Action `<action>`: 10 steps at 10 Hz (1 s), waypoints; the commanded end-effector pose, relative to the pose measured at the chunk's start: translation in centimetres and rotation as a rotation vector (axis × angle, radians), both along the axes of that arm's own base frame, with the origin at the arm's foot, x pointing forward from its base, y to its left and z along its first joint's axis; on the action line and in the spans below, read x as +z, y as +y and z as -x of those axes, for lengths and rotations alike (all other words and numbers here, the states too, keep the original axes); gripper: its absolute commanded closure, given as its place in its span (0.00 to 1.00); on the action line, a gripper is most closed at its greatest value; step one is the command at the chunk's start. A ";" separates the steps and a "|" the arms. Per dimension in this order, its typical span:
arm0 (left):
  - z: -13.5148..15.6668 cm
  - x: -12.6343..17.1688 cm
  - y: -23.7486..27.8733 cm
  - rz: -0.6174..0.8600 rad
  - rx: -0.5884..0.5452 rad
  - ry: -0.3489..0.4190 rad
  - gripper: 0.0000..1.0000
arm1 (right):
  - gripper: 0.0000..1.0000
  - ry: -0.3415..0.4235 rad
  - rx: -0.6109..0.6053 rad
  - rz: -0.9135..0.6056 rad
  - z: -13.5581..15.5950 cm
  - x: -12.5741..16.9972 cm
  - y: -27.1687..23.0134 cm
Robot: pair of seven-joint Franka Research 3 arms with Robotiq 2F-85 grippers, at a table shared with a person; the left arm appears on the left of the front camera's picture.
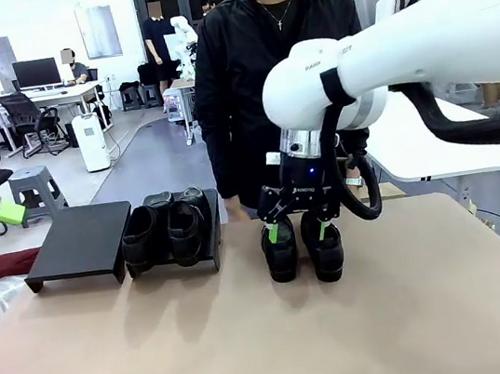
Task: Organize the shoes by placing them on the stand.
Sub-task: Pick up one Shoe and place it in the middle of the table.
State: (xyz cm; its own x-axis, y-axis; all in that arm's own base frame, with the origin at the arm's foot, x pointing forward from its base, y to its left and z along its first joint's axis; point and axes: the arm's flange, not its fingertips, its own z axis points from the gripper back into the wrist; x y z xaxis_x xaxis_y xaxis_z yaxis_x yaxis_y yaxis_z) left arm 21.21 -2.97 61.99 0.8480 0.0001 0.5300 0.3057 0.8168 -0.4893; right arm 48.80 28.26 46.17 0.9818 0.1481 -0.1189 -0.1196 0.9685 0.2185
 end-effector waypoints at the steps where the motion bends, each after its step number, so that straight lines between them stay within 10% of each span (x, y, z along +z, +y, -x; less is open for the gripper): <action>1: -0.1 0.1 0.3 0.010 -0.018 -0.009 0.00 | 0.00 -0.008 0.000 0.016 -0.6 -0.8 0.8; 10: -0.1 0.1 0.3 0.010 -0.018 -0.009 0.00 | 0.00 -0.210 -0.219 0.011 -10.3 -6.4 0.9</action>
